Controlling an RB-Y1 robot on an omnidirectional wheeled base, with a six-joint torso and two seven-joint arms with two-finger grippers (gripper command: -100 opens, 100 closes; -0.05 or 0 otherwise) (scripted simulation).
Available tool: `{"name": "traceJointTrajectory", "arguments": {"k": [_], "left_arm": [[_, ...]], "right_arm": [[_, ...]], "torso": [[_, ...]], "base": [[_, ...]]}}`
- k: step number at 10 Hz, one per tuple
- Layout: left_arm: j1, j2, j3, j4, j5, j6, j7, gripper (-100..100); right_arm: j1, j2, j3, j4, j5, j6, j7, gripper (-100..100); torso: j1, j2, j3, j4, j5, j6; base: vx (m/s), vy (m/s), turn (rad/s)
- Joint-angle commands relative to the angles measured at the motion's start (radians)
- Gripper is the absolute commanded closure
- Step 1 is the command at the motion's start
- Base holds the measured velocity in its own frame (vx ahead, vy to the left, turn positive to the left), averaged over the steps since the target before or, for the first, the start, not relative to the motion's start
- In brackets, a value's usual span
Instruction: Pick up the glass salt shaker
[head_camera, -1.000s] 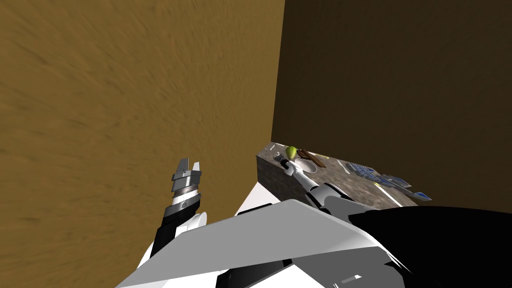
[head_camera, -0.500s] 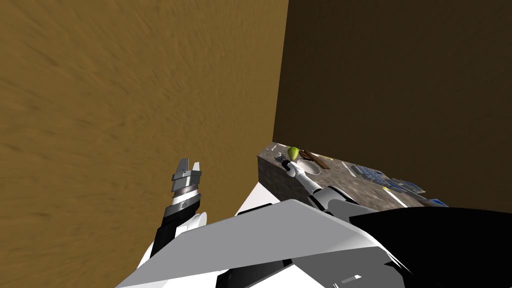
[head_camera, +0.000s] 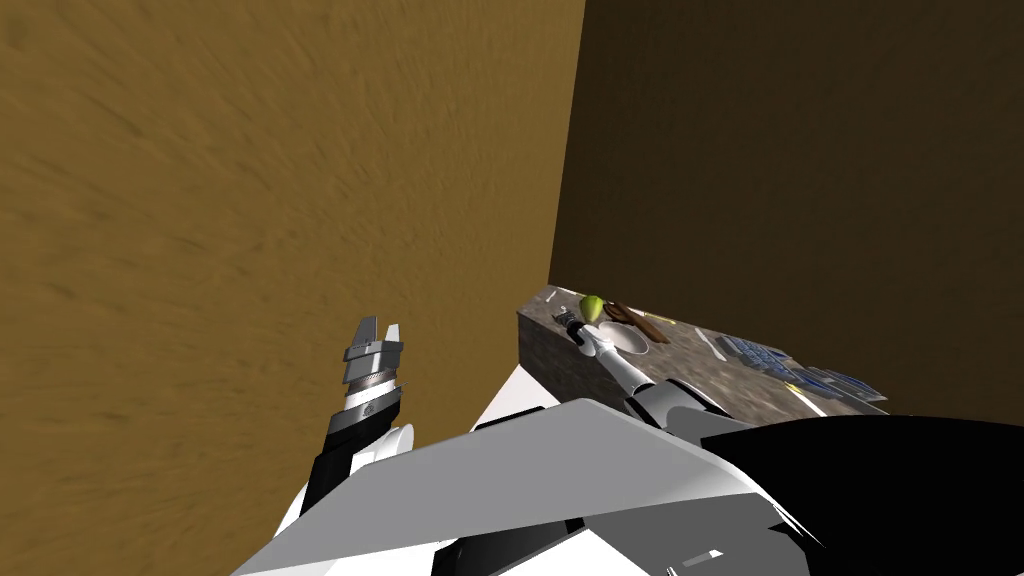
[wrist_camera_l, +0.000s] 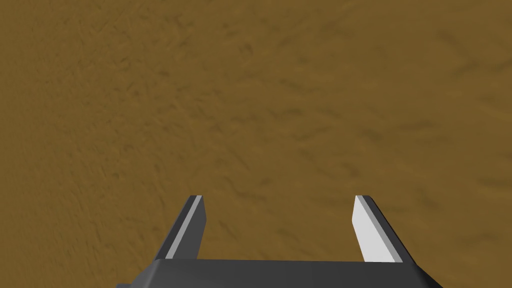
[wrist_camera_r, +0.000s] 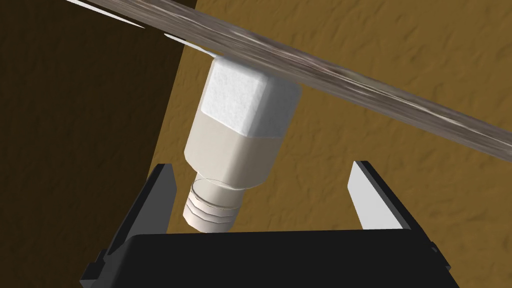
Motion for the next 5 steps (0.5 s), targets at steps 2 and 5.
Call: {"name": "traceJointTrajectory", "arguments": {"k": [2,5], "left_arm": [[0.0,0.0,0.0,0.0,0.0,0.0,0.0,0],[0.0,0.0,0.0,0.0,0.0,0.0,0.0,0]], "right_arm": [[0.01,0.0,-0.013,-0.008,0.071,0.001,-0.082,-100],[0.043,-0.011,-0.024,-0.044,0.157,0.013,-0.173,-100]], "torso": [[0.0,0.0,0.0,0.0,0.0,0.0],[0.0,0.0,0.0,0.0,0.0,0.0]], "base": [[0.014,0.0,0.025],[0.016,0.001,0.055]]}}
